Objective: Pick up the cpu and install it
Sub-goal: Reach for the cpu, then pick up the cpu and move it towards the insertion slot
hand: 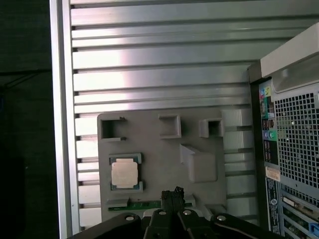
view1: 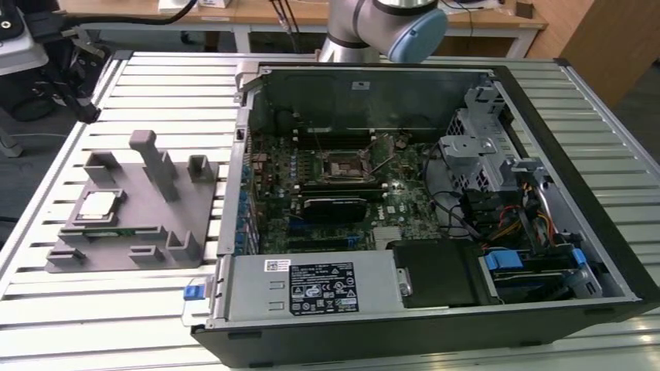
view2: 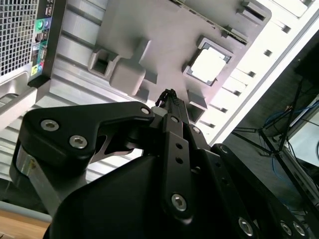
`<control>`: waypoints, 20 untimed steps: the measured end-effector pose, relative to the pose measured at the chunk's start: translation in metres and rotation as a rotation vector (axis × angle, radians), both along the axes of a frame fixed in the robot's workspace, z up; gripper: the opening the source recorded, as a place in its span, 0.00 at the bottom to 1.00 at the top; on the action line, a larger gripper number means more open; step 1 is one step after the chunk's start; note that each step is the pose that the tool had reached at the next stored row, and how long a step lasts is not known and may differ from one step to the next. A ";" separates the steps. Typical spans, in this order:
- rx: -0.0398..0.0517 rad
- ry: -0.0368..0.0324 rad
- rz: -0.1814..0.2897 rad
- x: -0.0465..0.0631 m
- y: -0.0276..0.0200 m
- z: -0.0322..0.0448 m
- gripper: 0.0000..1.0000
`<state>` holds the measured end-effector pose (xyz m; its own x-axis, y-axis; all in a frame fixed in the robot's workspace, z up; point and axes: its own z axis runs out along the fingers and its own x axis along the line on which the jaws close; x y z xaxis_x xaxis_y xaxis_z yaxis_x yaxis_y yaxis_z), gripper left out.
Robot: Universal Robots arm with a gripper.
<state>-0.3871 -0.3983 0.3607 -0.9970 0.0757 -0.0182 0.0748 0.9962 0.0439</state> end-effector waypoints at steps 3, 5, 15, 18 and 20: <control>0.0000 0.0000 0.001 -0.008 -0.0006 -0.0014 0.11; 0.0000 0.0001 0.001 -0.015 -0.0006 -0.0018 0.11; -0.0001 0.0001 0.001 -0.041 -0.0006 -0.0038 0.11; 0.0001 0.0000 0.001 -0.047 -0.0006 -0.0049 0.11; 0.0000 0.0000 0.001 -0.050 -0.0005 -0.0057 0.11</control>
